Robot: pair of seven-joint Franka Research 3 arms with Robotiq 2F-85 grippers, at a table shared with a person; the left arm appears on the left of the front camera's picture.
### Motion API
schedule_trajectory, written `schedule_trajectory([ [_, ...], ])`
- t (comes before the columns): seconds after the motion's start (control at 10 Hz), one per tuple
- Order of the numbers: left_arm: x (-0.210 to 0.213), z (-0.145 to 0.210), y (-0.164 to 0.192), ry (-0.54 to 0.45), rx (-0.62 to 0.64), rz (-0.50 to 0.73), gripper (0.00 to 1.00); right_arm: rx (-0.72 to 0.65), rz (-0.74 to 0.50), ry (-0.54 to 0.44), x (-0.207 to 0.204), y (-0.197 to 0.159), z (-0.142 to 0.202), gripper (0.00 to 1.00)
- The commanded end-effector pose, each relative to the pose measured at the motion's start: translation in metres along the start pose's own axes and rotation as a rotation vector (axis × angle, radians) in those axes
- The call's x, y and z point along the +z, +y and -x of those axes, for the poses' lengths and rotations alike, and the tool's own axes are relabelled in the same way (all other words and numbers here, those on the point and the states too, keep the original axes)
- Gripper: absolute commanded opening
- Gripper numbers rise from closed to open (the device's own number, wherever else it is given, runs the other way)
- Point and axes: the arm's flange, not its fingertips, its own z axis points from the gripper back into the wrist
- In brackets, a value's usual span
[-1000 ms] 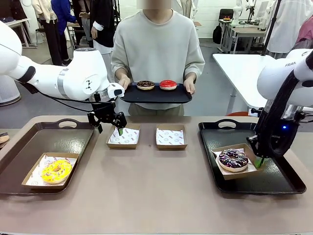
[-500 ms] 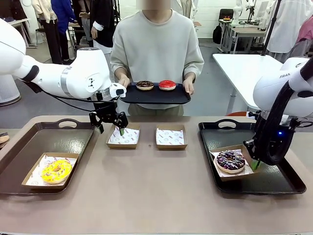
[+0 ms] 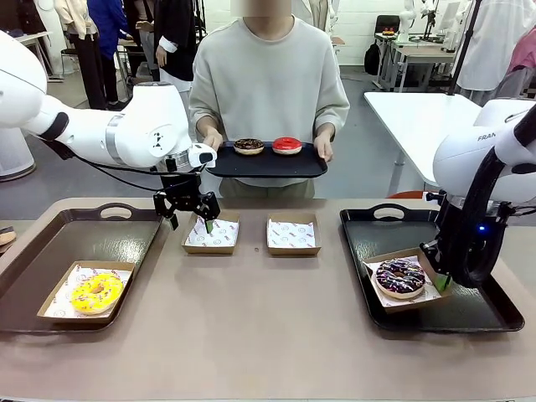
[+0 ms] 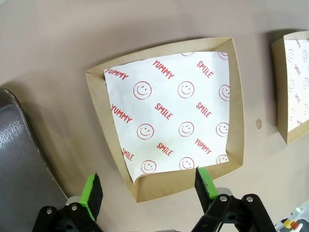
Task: Individually package the donuts and arrange them on the tray.
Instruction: Place the picked Paper togo box on the Handle tray while simultaneously picking up another Paper togo box from the table with the other hand.
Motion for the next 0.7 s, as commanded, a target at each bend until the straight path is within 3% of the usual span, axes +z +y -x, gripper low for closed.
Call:
schedule_trajectory([
  [0.0,0.0,-0.006,-0.001,0.018,-0.004,0.014,1.0,-0.022,0.035,-0.015,-0.007,0.002,0.006,0.01],
  [0.6,-0.009,-0.018,0.007,0.004,0.057,-0.025,1.0,-0.013,0.02,0.002,-0.01,0.008,0.008,0.01],
])
